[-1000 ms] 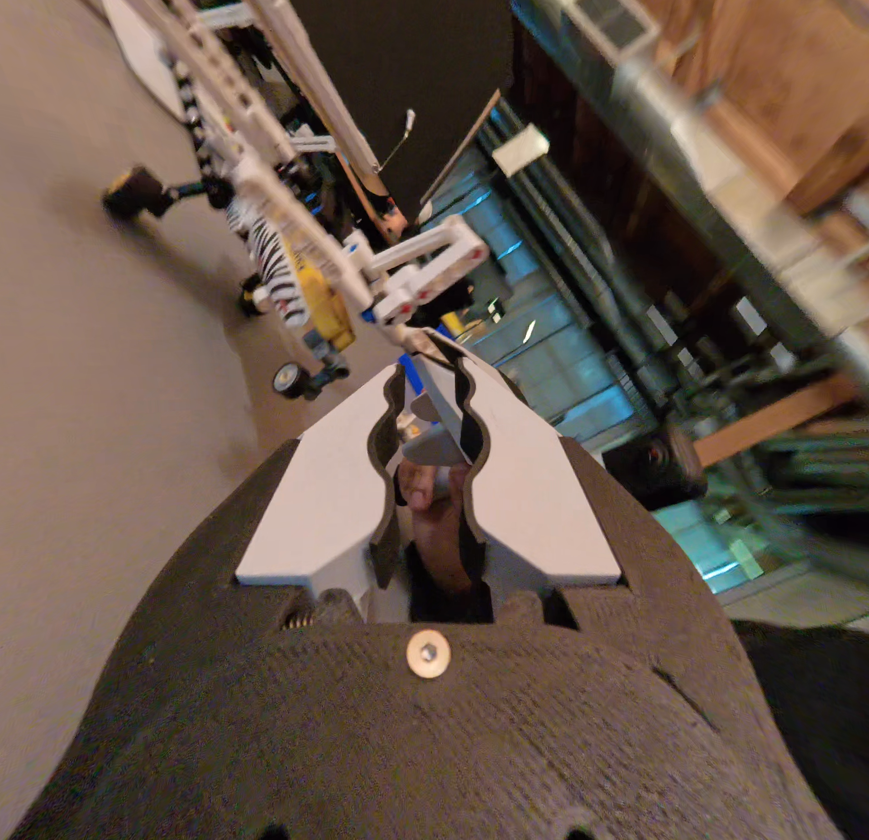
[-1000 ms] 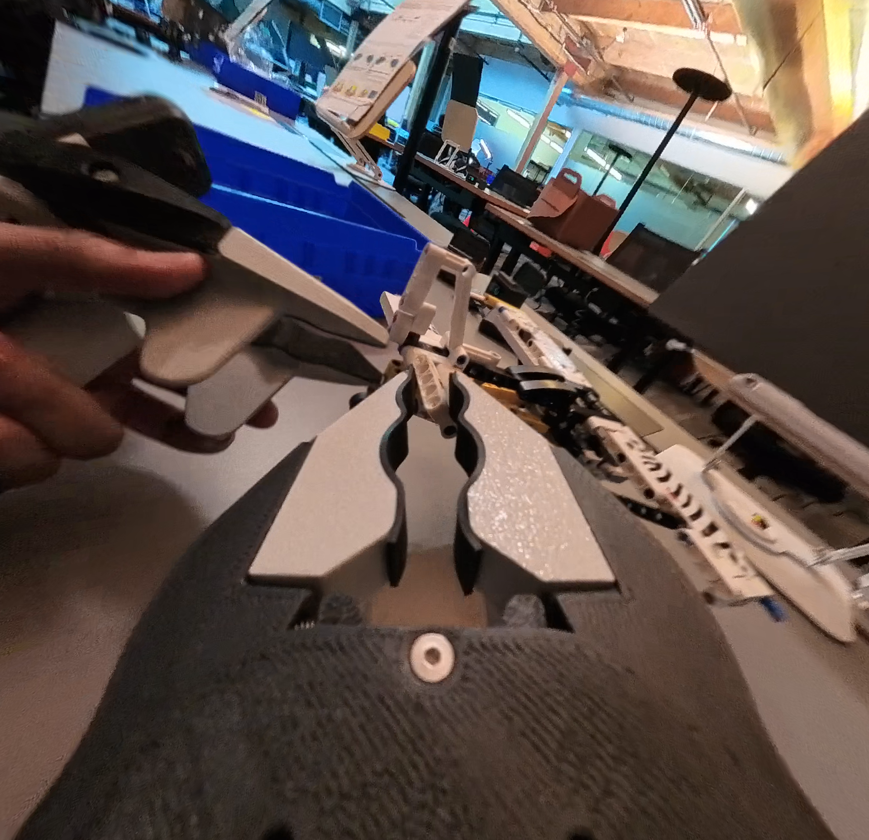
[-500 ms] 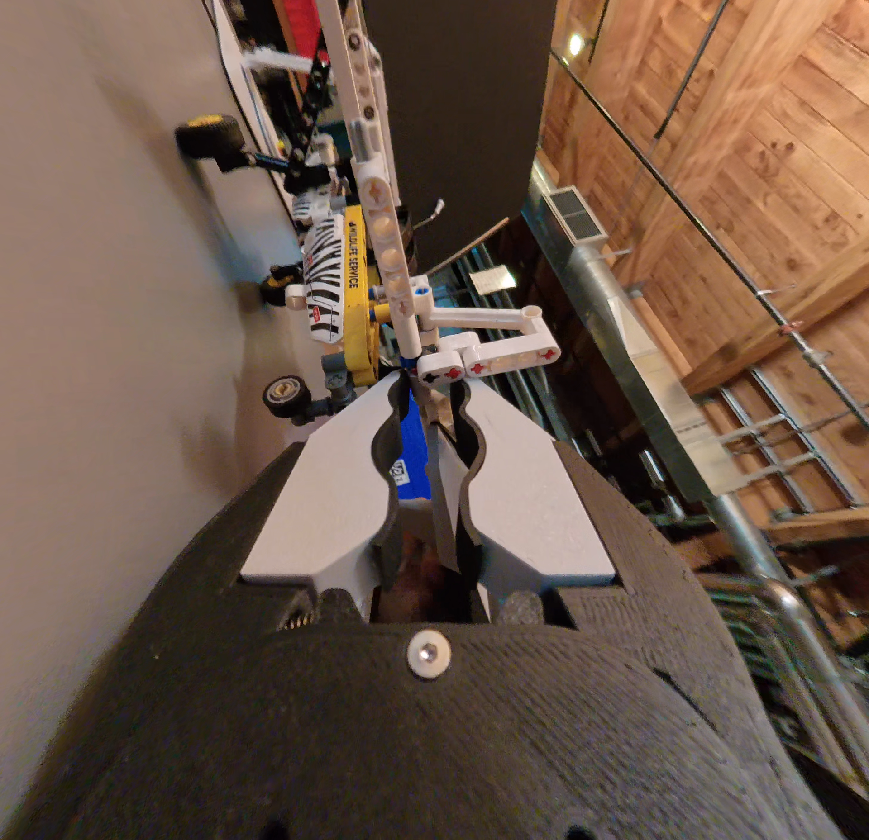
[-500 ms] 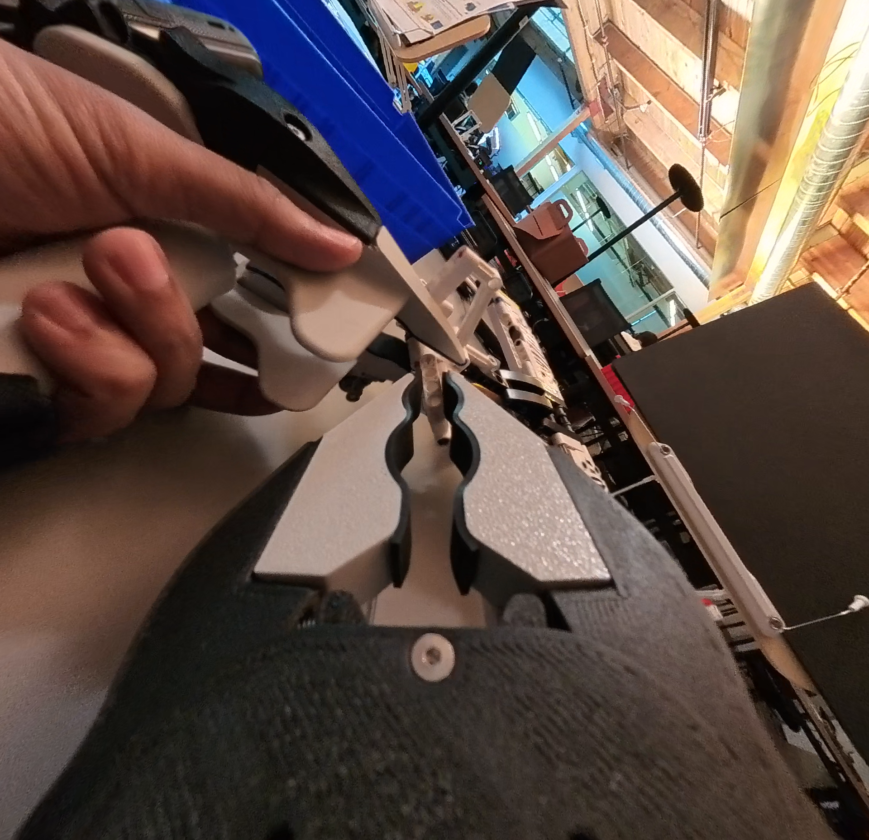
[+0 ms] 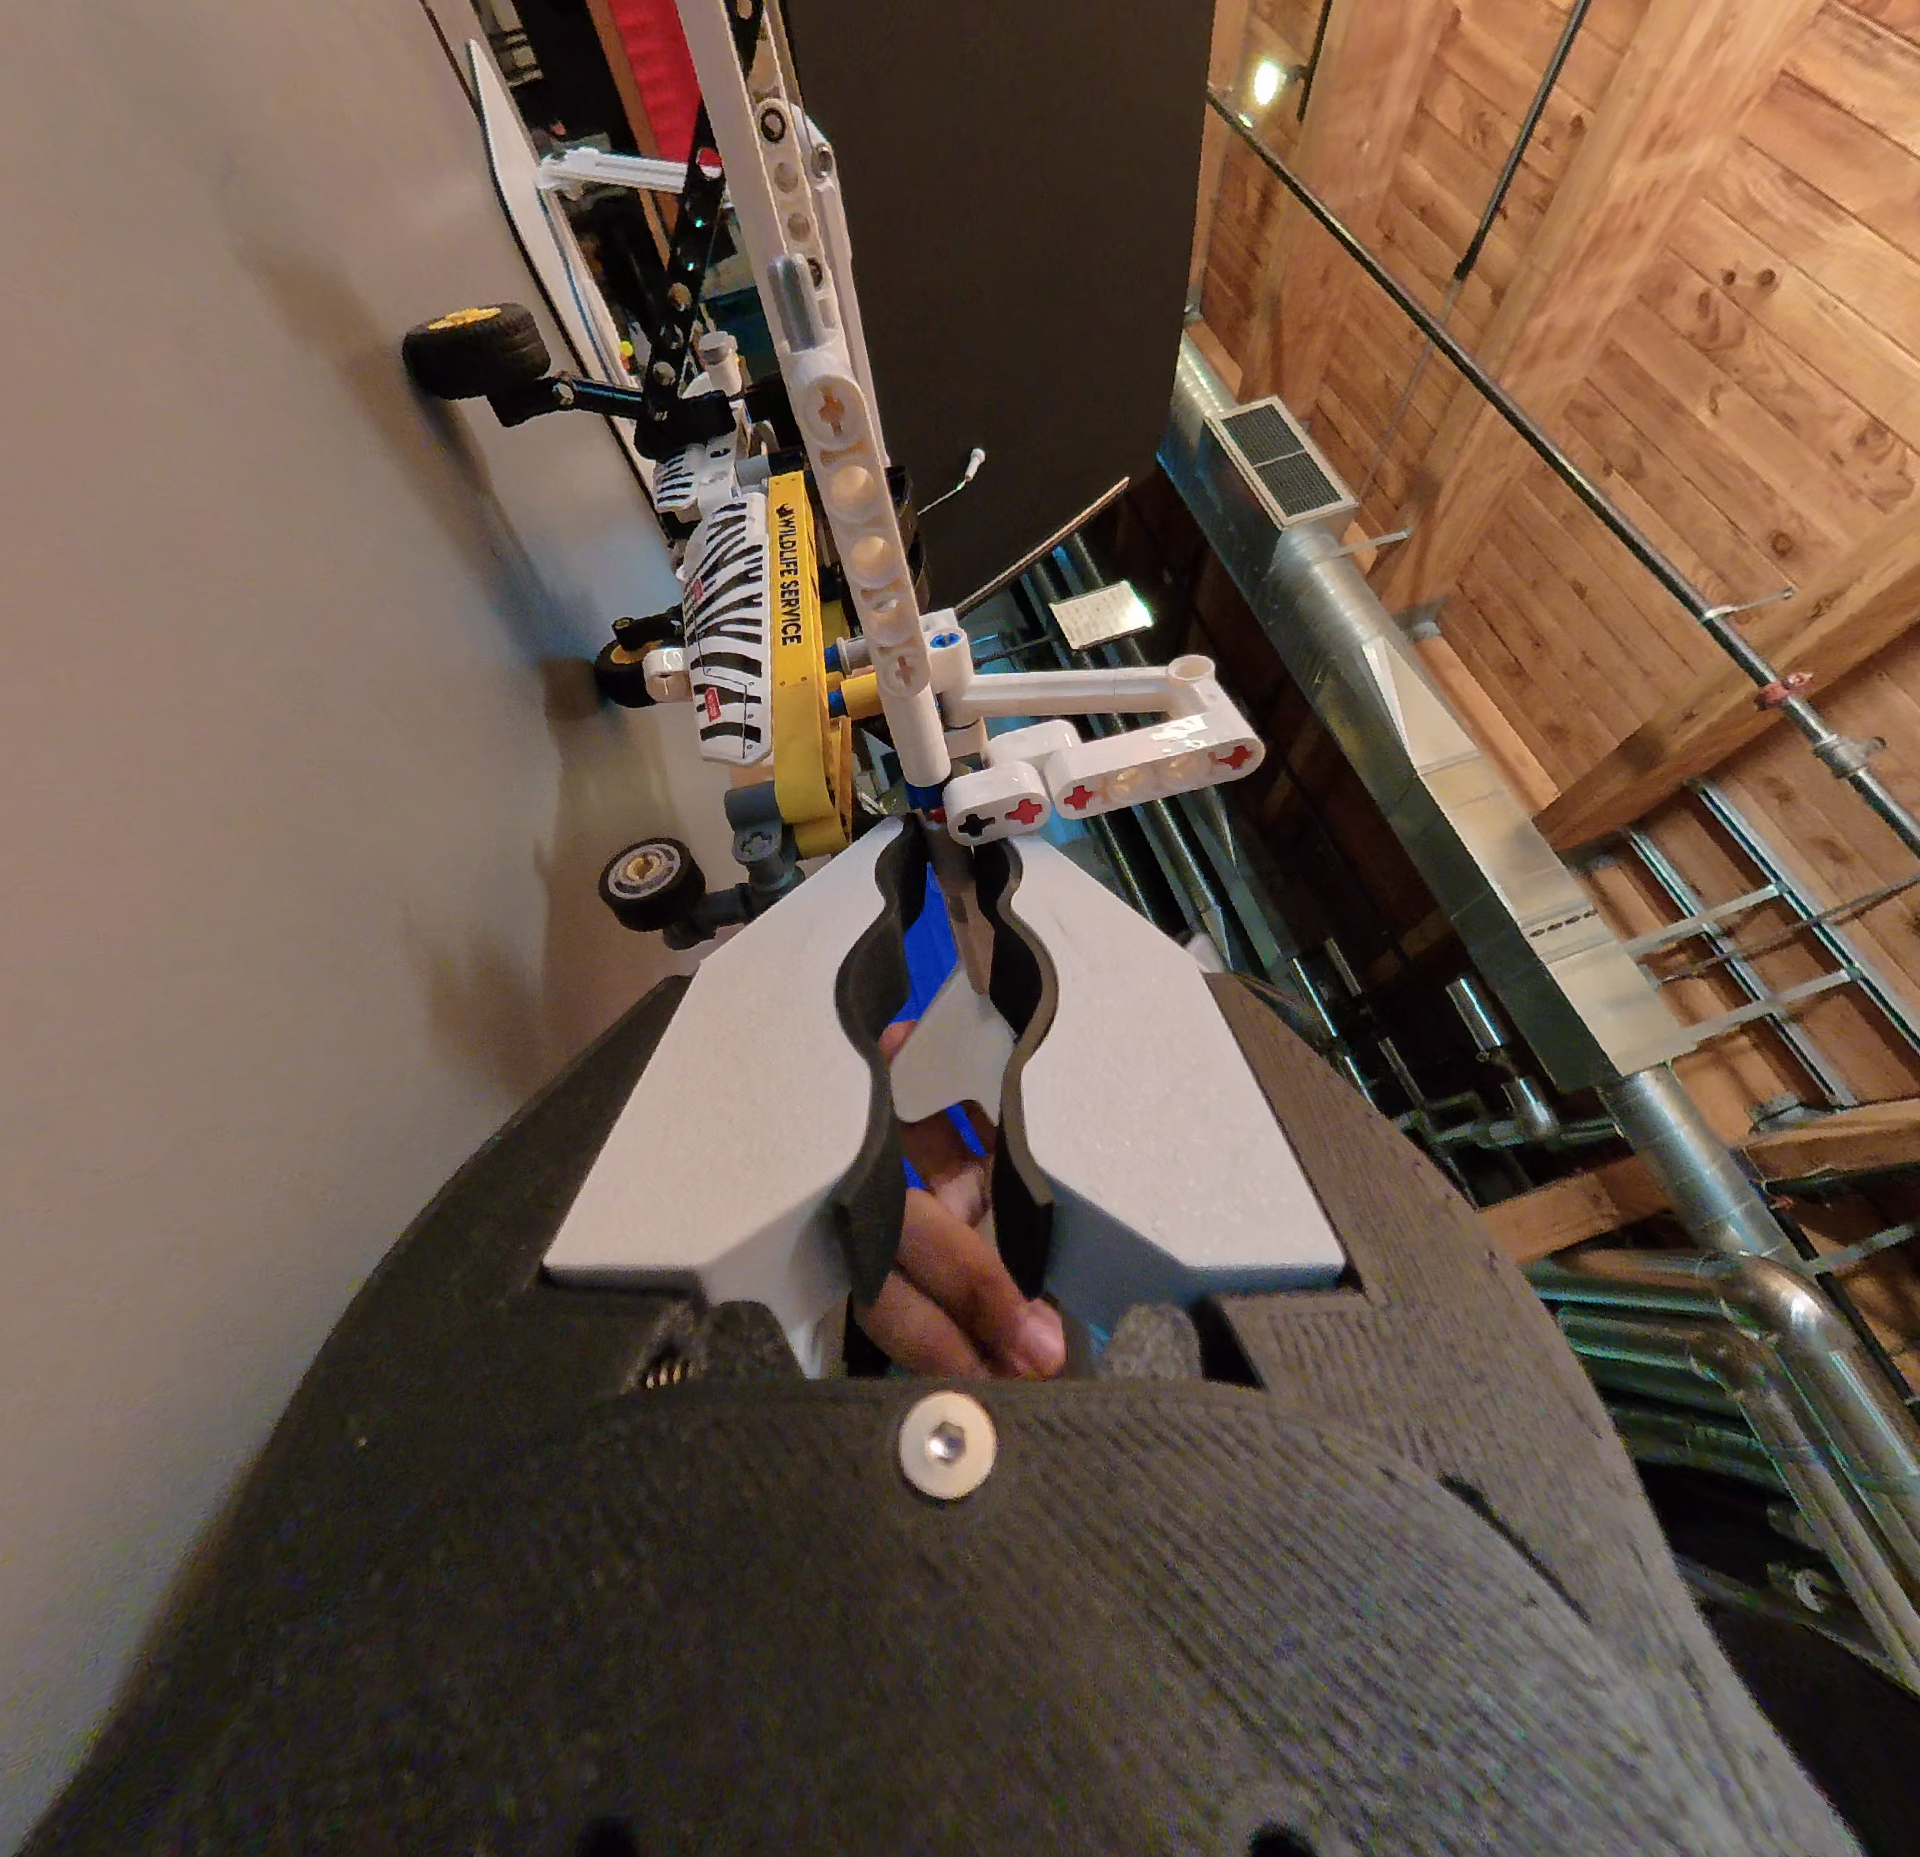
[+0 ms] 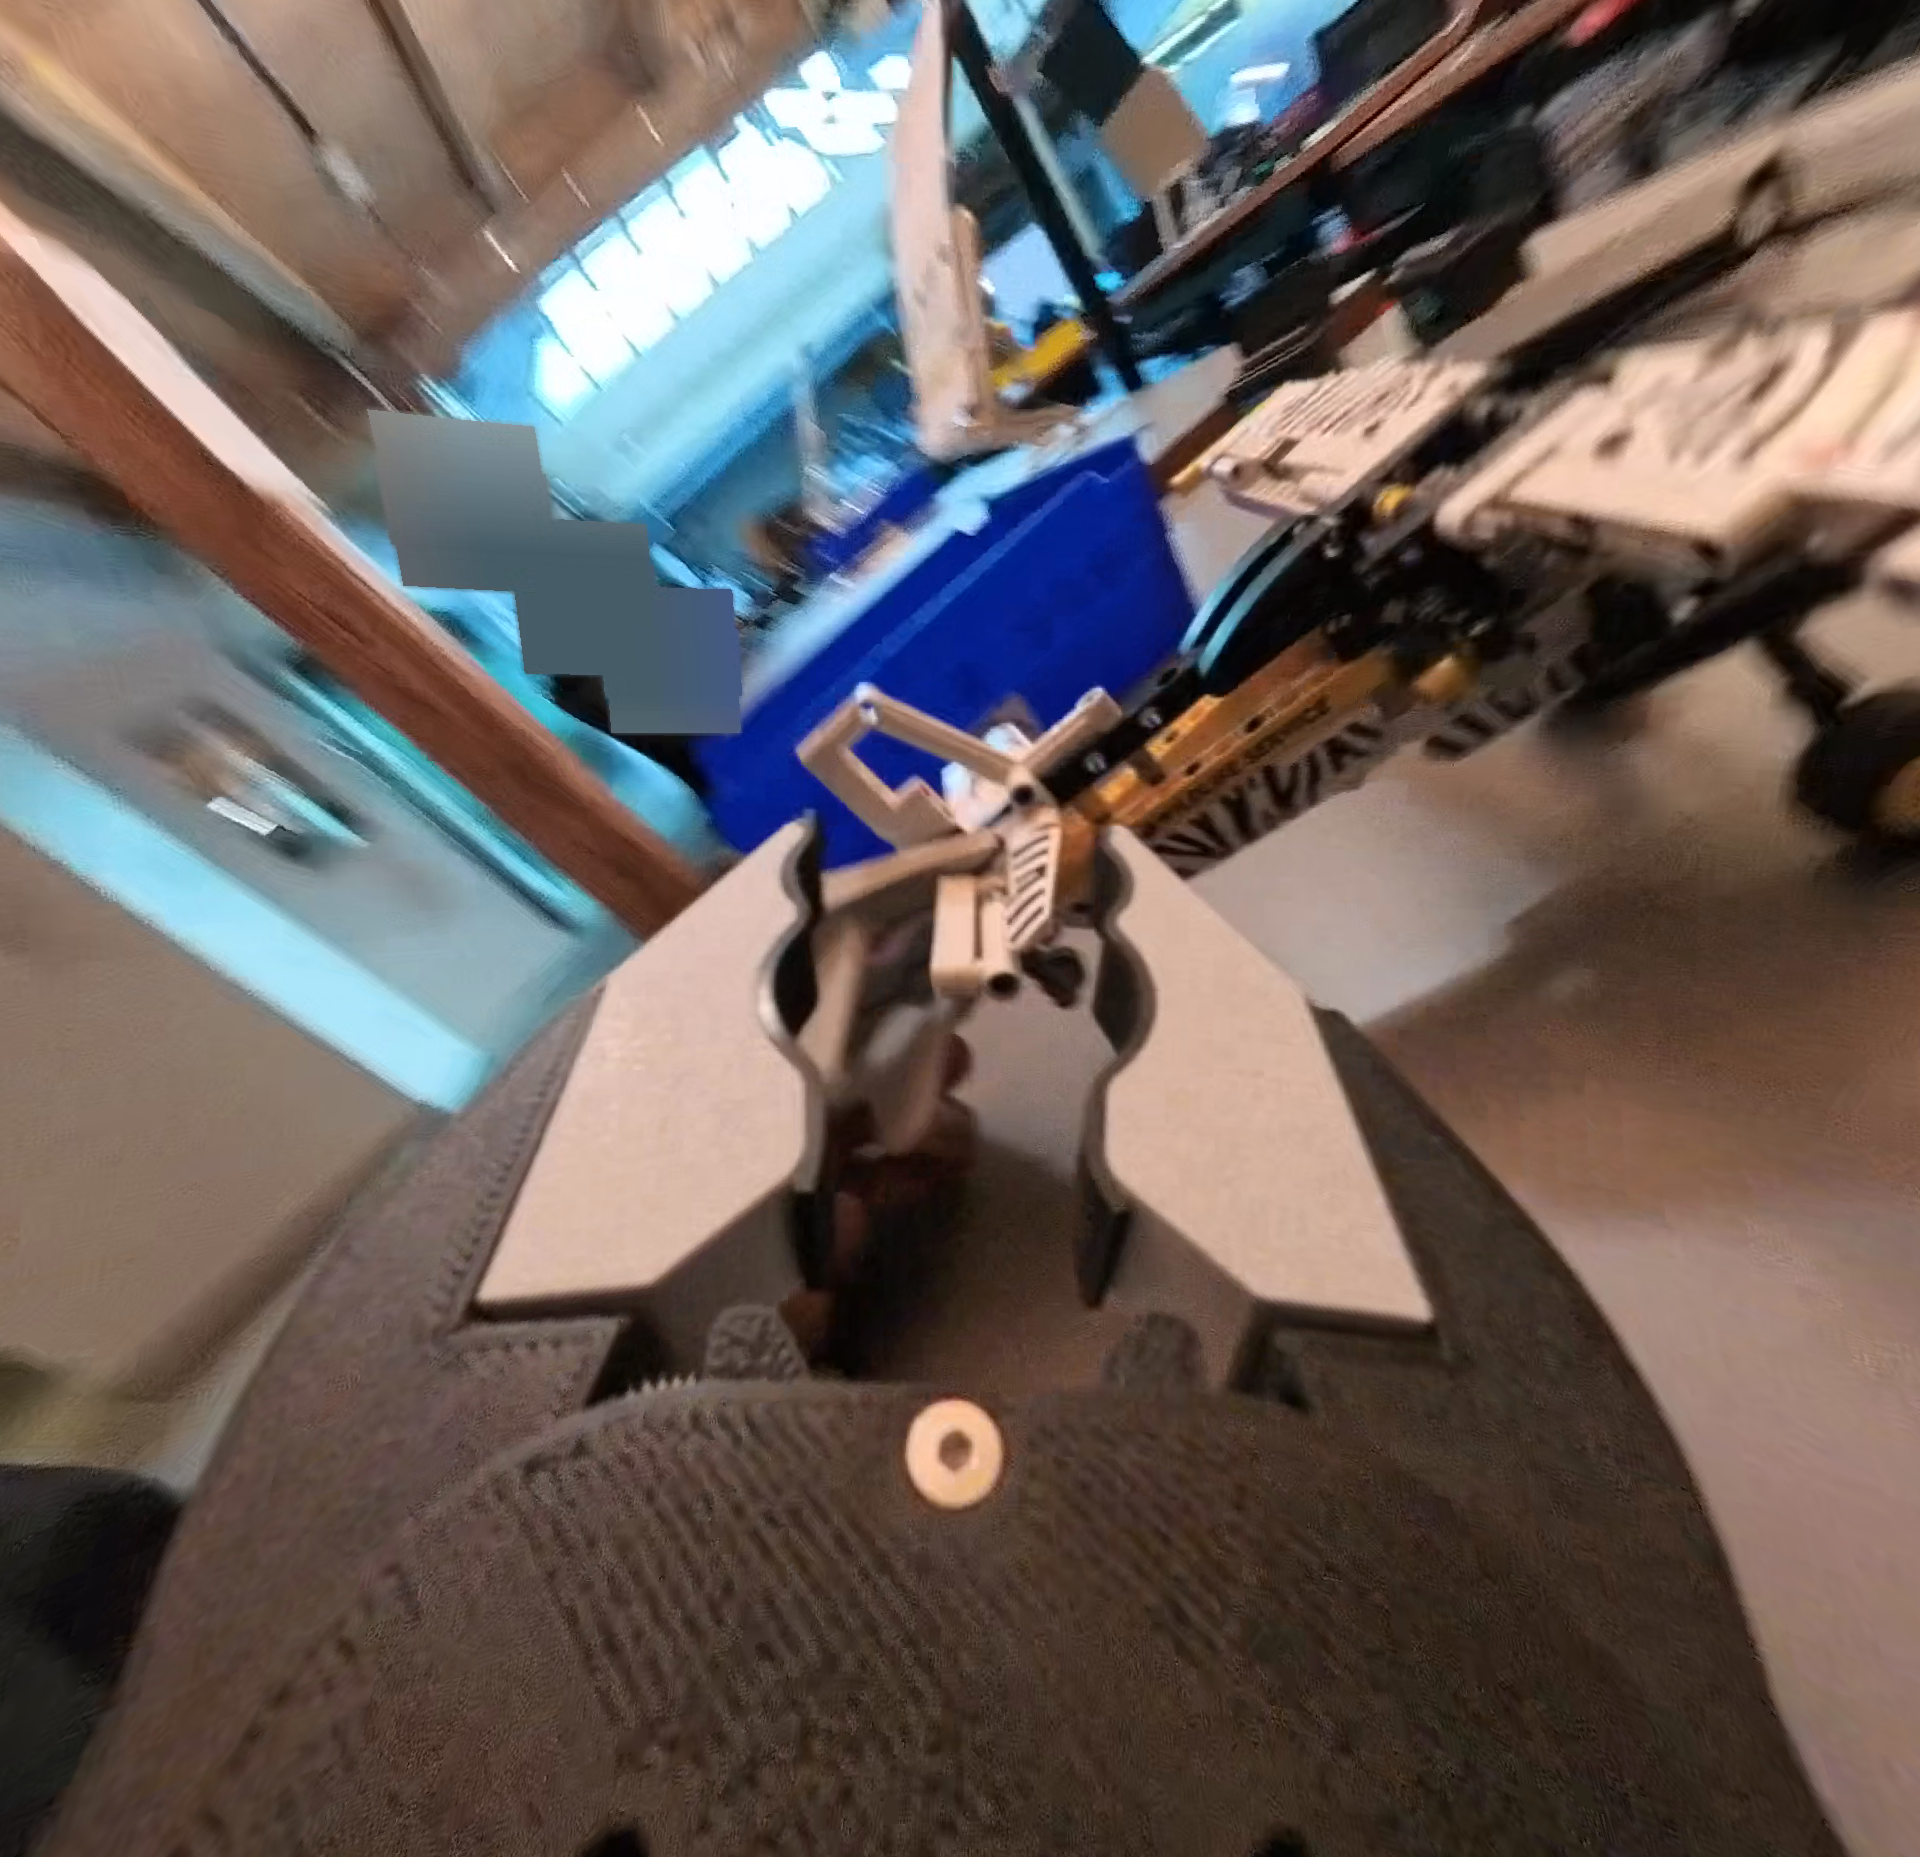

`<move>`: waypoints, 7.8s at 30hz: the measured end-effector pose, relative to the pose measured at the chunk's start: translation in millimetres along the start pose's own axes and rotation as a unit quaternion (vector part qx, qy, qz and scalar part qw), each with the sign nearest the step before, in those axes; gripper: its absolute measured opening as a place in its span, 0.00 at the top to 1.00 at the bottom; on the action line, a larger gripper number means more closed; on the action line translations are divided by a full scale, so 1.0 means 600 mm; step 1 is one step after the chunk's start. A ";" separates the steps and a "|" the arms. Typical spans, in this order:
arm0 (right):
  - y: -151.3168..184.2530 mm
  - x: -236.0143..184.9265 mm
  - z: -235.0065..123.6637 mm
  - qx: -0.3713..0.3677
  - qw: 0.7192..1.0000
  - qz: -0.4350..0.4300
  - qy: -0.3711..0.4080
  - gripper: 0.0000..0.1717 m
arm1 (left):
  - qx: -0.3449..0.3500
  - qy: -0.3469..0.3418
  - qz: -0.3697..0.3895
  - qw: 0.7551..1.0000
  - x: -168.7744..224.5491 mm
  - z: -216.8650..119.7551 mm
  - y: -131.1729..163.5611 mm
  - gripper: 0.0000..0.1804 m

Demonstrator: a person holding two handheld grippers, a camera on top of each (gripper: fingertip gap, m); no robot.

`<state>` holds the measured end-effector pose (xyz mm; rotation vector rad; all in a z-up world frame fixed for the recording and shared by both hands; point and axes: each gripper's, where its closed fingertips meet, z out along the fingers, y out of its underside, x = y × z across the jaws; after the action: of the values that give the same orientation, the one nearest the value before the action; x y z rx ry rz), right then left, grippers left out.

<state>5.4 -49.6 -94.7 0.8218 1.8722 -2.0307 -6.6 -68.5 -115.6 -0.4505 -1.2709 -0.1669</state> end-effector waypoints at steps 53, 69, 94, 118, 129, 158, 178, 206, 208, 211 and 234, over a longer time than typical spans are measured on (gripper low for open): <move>0.080 0.022 -0.070 -0.107 0.979 0.173 -0.029 0.97 | 0.014 -0.044 0.008 0.999 -0.020 -0.031 -0.048 0.88; 0.065 0.032 -0.132 -0.095 0.983 0.154 -0.030 0.97 | -0.243 -0.271 0.272 0.891 -0.064 -0.150 0.053 0.78; 0.025 0.000 -0.281 -0.048 0.994 0.074 -0.058 0.97 | -0.313 0.119 0.163 0.928 0.094 0.065 0.294 0.97; 0.007 0.071 -0.367 0.005 0.977 0.210 -0.016 0.97 | -0.219 0.100 0.112 0.964 0.042 0.112 0.165 0.99; 0.077 0.149 -0.355 -0.144 0.970 0.126 0.150 0.95 | -0.295 0.115 0.127 0.940 0.051 0.140 0.264 0.99; -0.025 0.082 -0.275 -0.022 0.882 -0.432 0.185 0.98 | -0.348 0.137 0.047 0.926 0.053 0.155 0.302 0.98; -0.039 0.009 -0.356 0.042 0.975 -0.217 0.006 1.00 | -0.369 0.200 0.041 0.907 0.122 0.130 0.365 0.99; -0.059 0.022 -0.259 0.027 0.872 -0.421 0.248 0.88 | -0.200 0.181 -0.075 0.960 0.126 0.129 0.275 0.98; -0.058 0.015 -0.261 0.025 0.871 -0.428 0.241 0.89 | -0.197 0.187 -0.088 0.958 0.131 0.125 0.279 0.98; -0.058 0.007 -0.266 0.021 0.868 -0.439 0.233 0.89 | -0.205 0.196 -0.091 0.955 0.138 0.121 0.284 0.98; -0.011 -0.067 -0.334 -0.099 0.934 -0.343 -0.028 0.89 | -0.449 0.247 -0.102 0.853 0.150 0.053 0.359 0.91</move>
<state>79.7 139.2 -68.8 0.0357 2.5182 -2.1133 70.7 150.3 -73.7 -0.9959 -0.6568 -1.0229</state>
